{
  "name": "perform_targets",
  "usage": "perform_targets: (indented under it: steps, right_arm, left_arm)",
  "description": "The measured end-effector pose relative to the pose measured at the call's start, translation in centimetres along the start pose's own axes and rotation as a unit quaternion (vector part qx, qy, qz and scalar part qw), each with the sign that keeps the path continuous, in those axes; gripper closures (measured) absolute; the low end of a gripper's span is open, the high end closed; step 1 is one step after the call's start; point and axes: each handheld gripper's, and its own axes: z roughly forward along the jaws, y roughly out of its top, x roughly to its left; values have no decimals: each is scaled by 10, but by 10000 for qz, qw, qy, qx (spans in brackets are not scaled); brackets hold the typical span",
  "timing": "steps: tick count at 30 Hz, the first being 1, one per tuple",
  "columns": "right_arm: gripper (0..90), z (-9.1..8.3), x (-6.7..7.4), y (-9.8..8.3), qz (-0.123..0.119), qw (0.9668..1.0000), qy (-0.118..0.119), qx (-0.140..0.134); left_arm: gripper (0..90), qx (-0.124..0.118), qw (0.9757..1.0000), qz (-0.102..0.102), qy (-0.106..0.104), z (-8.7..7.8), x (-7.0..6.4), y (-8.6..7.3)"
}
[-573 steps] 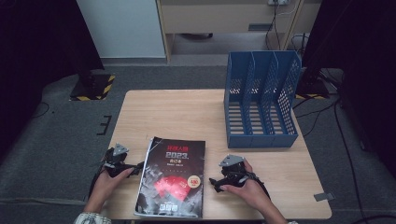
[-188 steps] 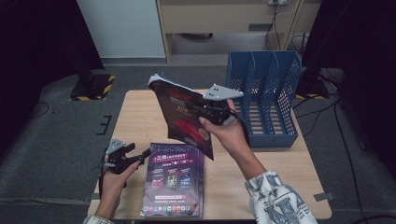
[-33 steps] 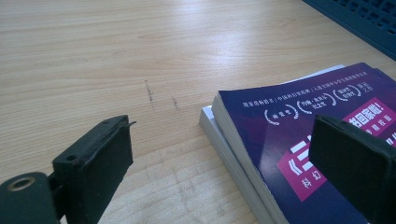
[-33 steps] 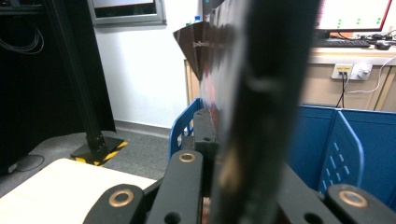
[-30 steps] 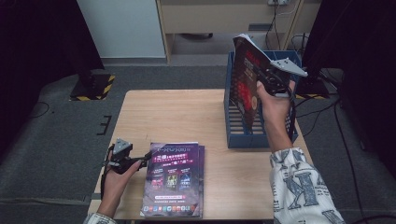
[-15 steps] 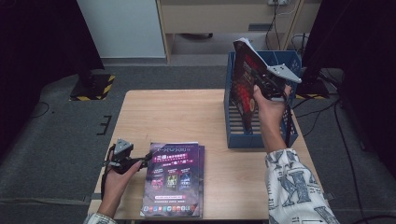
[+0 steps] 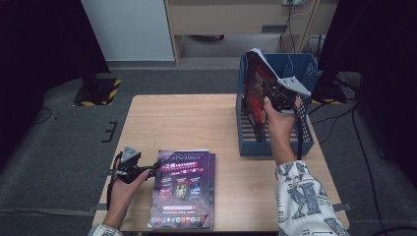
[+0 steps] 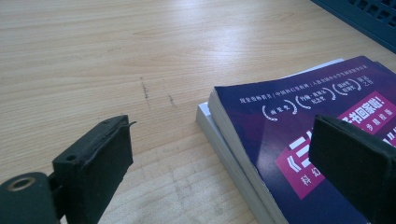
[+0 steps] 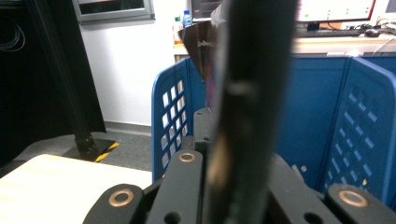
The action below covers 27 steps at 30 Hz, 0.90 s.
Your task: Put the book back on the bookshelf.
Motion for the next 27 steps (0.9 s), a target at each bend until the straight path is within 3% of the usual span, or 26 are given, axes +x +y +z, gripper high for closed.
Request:
perform_targets:
  steps: [5,12,20,27]
  right_arm:
    - [871,3,1,-10,68,10000,11,50]
    - [871,9,7,-19,-60,9999,-7,118]
    - [870,9,11,-20,-91,9999,41,128]
    - [860,7,17,-22,-301,9989,185,314]
  left_arm:
    - [60,-2,10000,27,-5,0,0,0]
    - [60,-29,10000,40,-14,-1,0,1]
    - [61,-39,10000,47,-19,-1,-1,1]
    - [61,-37,10000,85,-10,-1,-1,1]
